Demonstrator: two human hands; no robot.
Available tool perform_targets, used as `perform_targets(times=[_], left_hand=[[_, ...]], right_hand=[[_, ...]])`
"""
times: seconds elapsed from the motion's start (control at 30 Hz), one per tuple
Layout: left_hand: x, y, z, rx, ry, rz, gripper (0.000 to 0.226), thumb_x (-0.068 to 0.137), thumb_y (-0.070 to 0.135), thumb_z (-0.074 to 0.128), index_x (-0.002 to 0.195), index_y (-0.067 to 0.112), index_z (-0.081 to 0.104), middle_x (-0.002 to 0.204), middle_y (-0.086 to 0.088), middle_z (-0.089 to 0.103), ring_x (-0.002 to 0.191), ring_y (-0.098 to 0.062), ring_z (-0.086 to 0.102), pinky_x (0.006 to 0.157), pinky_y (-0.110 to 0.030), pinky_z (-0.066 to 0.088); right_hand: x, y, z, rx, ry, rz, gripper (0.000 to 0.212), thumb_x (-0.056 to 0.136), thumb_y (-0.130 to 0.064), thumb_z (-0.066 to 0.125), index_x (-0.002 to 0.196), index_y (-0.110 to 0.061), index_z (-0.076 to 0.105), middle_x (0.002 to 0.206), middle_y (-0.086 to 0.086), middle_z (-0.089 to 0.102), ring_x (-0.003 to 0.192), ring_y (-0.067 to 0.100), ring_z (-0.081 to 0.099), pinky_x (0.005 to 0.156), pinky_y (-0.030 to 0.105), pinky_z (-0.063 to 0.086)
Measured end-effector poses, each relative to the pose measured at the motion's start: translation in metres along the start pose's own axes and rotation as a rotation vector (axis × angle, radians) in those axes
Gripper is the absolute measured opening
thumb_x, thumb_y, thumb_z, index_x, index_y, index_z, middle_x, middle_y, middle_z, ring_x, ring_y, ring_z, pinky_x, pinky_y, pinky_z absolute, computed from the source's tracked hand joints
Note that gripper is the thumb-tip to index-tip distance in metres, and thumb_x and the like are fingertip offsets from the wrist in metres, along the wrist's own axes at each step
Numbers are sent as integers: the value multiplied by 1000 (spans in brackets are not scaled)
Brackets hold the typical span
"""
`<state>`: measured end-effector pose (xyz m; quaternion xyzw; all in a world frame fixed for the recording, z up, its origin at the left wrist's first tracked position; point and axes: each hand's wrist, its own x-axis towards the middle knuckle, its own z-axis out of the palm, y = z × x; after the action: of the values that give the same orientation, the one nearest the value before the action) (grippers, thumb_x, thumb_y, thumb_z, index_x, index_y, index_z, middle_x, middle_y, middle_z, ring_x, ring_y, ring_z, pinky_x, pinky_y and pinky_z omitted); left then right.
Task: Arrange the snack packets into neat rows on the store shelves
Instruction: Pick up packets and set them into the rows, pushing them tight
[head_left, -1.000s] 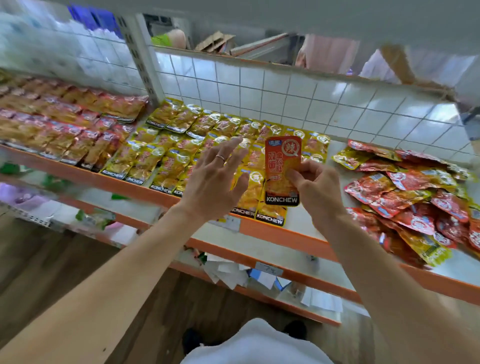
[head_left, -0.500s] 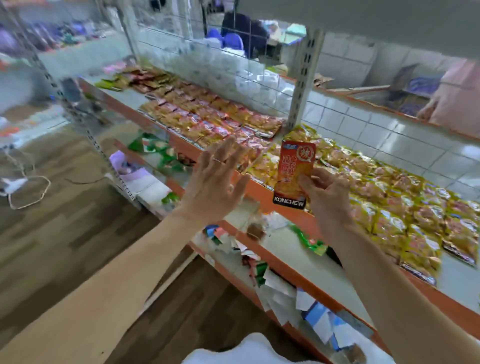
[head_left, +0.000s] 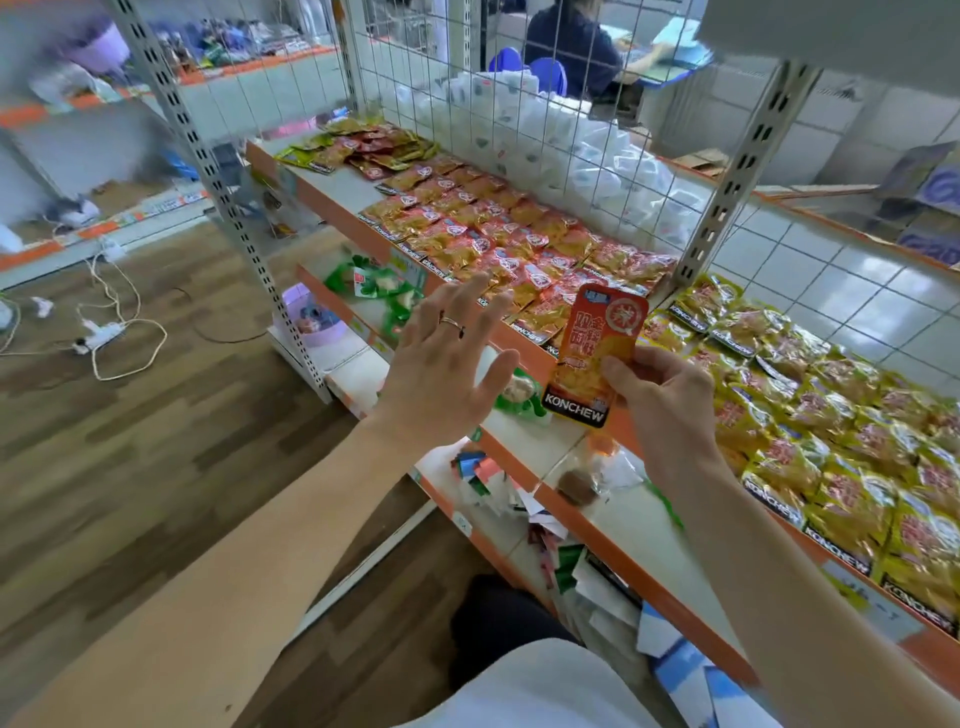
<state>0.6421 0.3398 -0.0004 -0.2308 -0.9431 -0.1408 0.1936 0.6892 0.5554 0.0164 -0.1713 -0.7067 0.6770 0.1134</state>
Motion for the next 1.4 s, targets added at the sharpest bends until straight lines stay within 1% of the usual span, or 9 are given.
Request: perform_targets(times=[0.13, 0.3, 0.8, 0.93, 1.07, 1.17, 1.23, 1.33, 1.4], left_hand=[[23, -20, 8, -14, -30, 7, 60, 101, 54, 31, 152, 25, 35, 164, -3, 26, 148, -34, 25, 118, -54, 27], [64, -44, 30, -34, -40, 62, 58, 100, 54, 36, 149, 23, 41, 160, -4, 33, 143, -35, 32, 109, -56, 38], [195, -101, 84, -80, -233, 195, 62, 98, 56, 29, 151, 26, 37, 162, 0, 24, 143, -32, 26, 112, -54, 35], [221, -102, 102, -113, -275, 233, 65, 96, 59, 26, 152, 29, 33, 163, 2, 20, 144, -29, 21, 115, -53, 29], [246, -97, 118, -138, -339, 299, 69, 93, 60, 19, 155, 30, 29, 165, 3, 16, 147, -30, 17, 118, -53, 24], [265, -90, 134, -151, -375, 364, 69, 93, 60, 18, 156, 33, 25, 166, 4, 11, 148, -28, 11, 119, -51, 17], [277, -86, 146, -157, -387, 426, 64, 97, 58, 26, 156, 34, 23, 166, 5, 11, 149, -27, 10, 121, -50, 15], [294, -83, 162, -154, -445, 508, 61, 101, 53, 35, 157, 36, 20, 165, 4, 15, 150, -27, 10, 122, -50, 14], [302, -83, 171, -139, -491, 549, 60, 101, 53, 33, 157, 36, 19, 164, 3, 16, 150, -28, 10, 122, -49, 13]], right_hand=[[21, -2, 21, 7, 4, -13, 13, 90, -14, 73, 99, -23, 69, 99, -3, 74, 94, 15, 71, 87, 34, 59], [59, -3, 42, -14, 30, -45, 13, 92, -16, 71, 95, -29, 68, 100, -5, 73, 95, 12, 70, 84, 28, 56], [170, -7, 88, -184, 212, -13, 12, 93, -12, 67, 97, -23, 68, 87, -11, 71, 75, -2, 65, 61, 7, 47], [199, -8, 86, -256, 245, -4, 12, 94, -12, 66, 99, -23, 66, 90, -9, 71, 86, 9, 68, 75, 20, 53], [223, -3, 79, -329, 332, 30, 20, 94, -11, 67, 114, -14, 66, 90, -5, 69, 84, 12, 66, 74, 18, 52], [240, 4, 75, -402, 382, 36, 32, 93, -14, 70, 124, -9, 64, 92, -6, 68, 86, 10, 67, 79, 24, 57], [252, 7, 77, -476, 410, 33, 34, 91, -14, 71, 124, -10, 64, 90, -9, 68, 84, 7, 66, 79, 24, 57], [269, 14, 83, -628, 461, 32, 32, 88, -17, 74, 118, -8, 67, 100, 5, 74, 91, 19, 69, 89, 39, 57], [276, 20, 87, -730, 506, 54, 25, 87, -19, 75, 109, -8, 70, 97, 8, 74, 89, 21, 66, 87, 32, 53]])
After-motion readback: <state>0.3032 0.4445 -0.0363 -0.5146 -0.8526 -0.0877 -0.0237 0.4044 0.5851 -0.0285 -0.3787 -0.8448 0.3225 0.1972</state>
